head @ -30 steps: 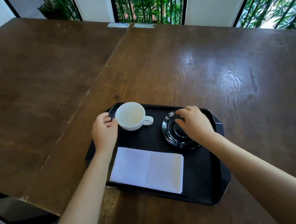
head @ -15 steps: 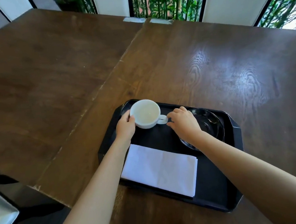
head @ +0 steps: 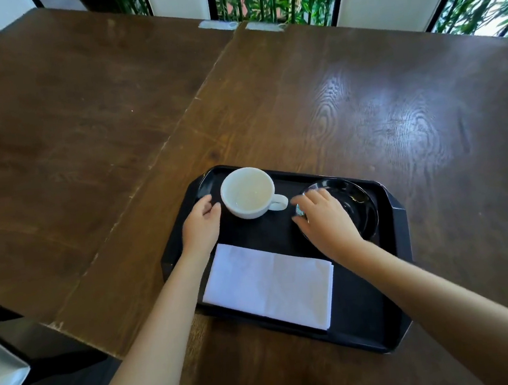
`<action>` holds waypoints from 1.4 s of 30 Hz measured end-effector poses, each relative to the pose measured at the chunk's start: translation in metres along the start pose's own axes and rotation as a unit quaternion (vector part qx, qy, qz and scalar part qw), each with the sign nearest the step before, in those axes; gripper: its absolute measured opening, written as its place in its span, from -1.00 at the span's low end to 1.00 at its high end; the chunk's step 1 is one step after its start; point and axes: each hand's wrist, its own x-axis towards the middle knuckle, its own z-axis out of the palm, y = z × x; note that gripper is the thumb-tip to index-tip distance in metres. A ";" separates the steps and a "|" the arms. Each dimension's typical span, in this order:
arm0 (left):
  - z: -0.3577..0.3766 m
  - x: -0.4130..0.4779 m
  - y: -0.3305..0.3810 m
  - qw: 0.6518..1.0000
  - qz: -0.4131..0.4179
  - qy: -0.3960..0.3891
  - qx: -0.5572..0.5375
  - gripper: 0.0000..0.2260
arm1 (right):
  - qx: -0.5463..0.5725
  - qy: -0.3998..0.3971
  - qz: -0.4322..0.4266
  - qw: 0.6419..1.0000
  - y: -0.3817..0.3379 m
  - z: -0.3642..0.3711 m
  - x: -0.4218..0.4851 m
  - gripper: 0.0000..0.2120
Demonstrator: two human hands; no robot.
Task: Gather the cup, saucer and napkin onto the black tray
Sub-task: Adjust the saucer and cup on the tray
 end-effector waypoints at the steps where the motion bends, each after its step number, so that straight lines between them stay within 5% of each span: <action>1: -0.007 -0.010 -0.007 0.998 0.028 -0.001 0.050 -0.64 | -0.004 0.009 -0.022 1.000 -0.002 -0.002 -0.017 -0.73; 8: 0.003 -0.072 -0.055 0.947 0.090 -0.097 0.293 -0.49 | -0.078 -0.102 -0.092 0.987 -0.005 0.018 -0.111 -0.45; 13: 0.016 -0.077 -0.053 0.930 0.102 -0.065 0.347 -0.46 | -0.093 -0.093 -0.089 0.987 -0.001 0.027 -0.118 -0.45; 25: 0.021 -0.087 -0.042 0.928 0.119 -0.028 0.352 -0.50 | -0.061 -0.082 -0.077 0.992 0.006 0.018 -0.124 -0.49; 29: 0.044 -0.100 -0.015 0.947 0.202 0.023 0.249 -0.59 | 0.042 0.035 0.043 0.998 0.025 0.005 -0.111 -0.65; 32: 0.076 -0.095 0.012 0.978 0.137 -0.075 0.139 -0.59 | 0.058 0.093 0.167 0.980 0.052 -0.011 -0.091 -0.62; 35: 0.100 -0.079 0.031 0.986 0.054 -0.113 0.113 -0.56 | 0.060 0.051 0.232 0.969 0.071 -0.018 -0.069 -0.53; 42: 0.122 -0.070 0.031 0.991 0.007 -0.095 0.094 -0.60 | -0.010 -0.028 0.208 0.978 0.079 -0.012 -0.058 -0.52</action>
